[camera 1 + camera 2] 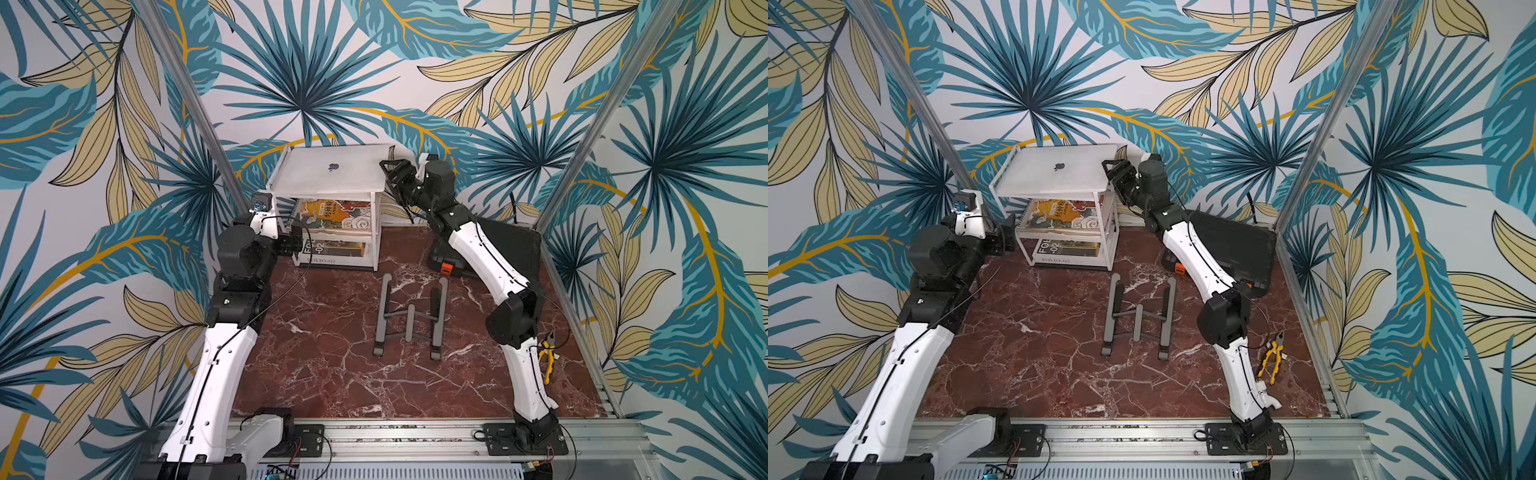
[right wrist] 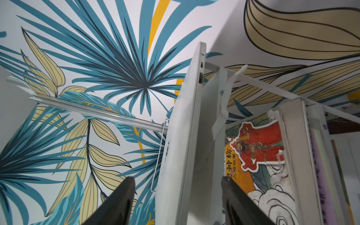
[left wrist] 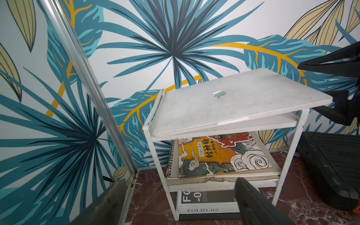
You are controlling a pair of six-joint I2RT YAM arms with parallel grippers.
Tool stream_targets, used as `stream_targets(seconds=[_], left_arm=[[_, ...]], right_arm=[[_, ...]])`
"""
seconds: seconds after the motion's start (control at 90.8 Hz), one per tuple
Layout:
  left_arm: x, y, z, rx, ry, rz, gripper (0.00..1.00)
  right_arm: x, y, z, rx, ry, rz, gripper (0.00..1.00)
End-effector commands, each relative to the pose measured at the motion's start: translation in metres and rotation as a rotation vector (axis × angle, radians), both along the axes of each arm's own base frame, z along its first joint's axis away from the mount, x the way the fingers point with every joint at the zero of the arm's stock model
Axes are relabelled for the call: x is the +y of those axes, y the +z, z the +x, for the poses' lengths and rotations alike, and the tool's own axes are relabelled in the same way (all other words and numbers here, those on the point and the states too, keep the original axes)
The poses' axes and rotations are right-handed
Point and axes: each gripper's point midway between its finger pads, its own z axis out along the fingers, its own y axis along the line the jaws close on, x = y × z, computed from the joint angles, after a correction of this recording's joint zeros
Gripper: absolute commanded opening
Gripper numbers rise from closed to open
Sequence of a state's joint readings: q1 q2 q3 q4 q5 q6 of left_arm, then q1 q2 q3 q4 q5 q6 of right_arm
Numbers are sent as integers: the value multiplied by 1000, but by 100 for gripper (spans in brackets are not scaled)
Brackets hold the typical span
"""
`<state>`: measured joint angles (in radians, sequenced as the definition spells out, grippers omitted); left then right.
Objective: Close the laptop lid and set it aside
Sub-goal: Place the laptop on the shelf, then reset both arms
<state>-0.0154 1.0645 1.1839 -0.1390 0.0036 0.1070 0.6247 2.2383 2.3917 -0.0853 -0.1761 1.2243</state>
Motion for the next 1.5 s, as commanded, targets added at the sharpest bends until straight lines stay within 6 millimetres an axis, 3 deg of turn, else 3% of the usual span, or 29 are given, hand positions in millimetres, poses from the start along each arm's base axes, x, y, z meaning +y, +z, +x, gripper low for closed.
stream_targets(seconds=[0.0, 0.231, 0.33, 0.474, 0.562, 0.716, 0.837, 0.859, 0.881, 0.958, 1.035, 1.08, 1.223, 1.366, 1.487], left_arm=[[-9, 17, -9, -54, -58, -49, 94], [-32, 21, -14, -33, -91, -74, 97], [-52, 25, -20, -35, -117, -30, 98], [-65, 30, -31, -25, -143, -39, 99], [-61, 31, -45, -27, -134, -26, 100], [-27, 28, -80, -120, 4, -39, 100], [-17, -2, -87, -124, 52, -23, 100], [-16, -10, -85, -112, 60, -17, 100], [-14, -18, -84, -99, 72, -13, 100], [-4, -46, -84, -57, 130, 2, 100], [13, -67, -90, -80, 222, -4, 100], [24, -77, -95, -112, 280, -23, 100], [35, -118, -100, -186, 345, -70, 100], [29, -165, -80, -89, 331, -2, 100], [27, -191, -69, -75, 311, 18, 100]], right_arm=[[-18, 37, -14, -93, 0, 13, 80], [-42, 37, -30, -122, 3, -62, 89], [-62, 39, -44, -149, -11, -134, 93], [-101, 41, -72, -224, -46, -320, 94], [-131, 33, -99, -274, -63, -539, 96], [-203, 9, -136, -318, -218, -846, 99], [-258, 10, -178, -470, -410, -913, 100], [-265, 5, -184, -495, -435, -933, 100], [-272, -12, -188, -497, -450, -974, 99], [-306, -28, -205, -526, -581, -1046, 99], [-338, -62, -212, -490, -687, -1167, 99], [-352, -70, -215, -489, -764, -1181, 99], [-374, -114, -216, -491, -870, -1132, 99], [-395, -163, -211, -391, -907, -1162, 99], [-411, -190, -214, -323, -943, -1166, 100]])
